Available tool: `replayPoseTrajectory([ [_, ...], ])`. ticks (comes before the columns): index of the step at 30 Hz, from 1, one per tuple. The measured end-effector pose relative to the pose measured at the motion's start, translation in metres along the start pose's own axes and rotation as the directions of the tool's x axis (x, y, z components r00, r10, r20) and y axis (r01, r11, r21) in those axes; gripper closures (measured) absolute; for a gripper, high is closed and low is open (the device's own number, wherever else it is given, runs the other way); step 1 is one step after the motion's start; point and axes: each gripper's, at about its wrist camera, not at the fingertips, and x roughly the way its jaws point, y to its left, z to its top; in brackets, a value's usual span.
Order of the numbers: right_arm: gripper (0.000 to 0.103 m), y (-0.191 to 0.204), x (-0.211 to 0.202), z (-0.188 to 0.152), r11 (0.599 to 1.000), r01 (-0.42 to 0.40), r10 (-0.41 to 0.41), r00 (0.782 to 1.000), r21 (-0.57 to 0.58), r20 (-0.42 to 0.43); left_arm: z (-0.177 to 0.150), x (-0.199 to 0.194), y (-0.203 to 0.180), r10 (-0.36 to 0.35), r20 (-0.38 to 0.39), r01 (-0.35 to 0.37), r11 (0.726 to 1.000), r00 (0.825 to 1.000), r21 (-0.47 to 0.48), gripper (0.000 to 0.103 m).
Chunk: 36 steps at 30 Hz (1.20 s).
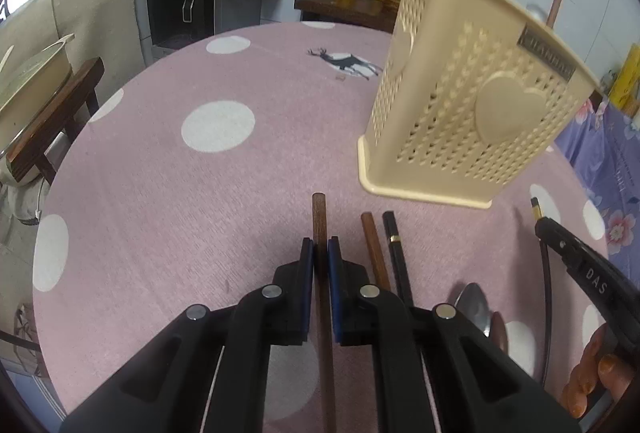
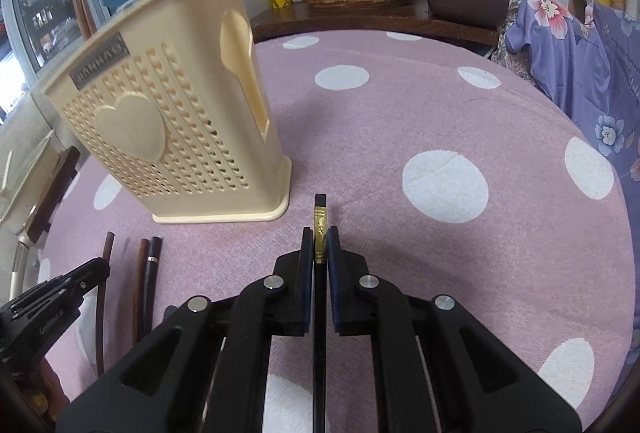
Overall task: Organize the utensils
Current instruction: 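Close the left tool on a brown chopstick while the right tool holds the black chopstick, then lift both chopsticks and carry them above the cream caddy with both tools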
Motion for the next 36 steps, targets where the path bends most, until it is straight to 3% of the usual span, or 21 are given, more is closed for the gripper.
replayPoseTrajectory([
  [10,0.095,0.0,-0.08,0.016,0.996,-0.085,0.089,0.981,-0.026,0.173,0.025,-0.065,0.009,-0.055,0.154,0.054,0.999,0.987,0.007,0.095],
  [21,0.095,0.002,-0.162,0.031,0.991,-0.103,0.126,0.94,-0.09,0.317,0.042,-0.137,0.018,-0.071,0.346,0.065,0.997,0.935,0.031,0.095],
  [36,0.095,0.013,-0.173,0.045,0.99,-0.082,0.119,0.931,-0.118,0.346,0.06,-0.149,0.028,-0.08,0.378,0.08,0.997,0.923,0.013,0.095],
])
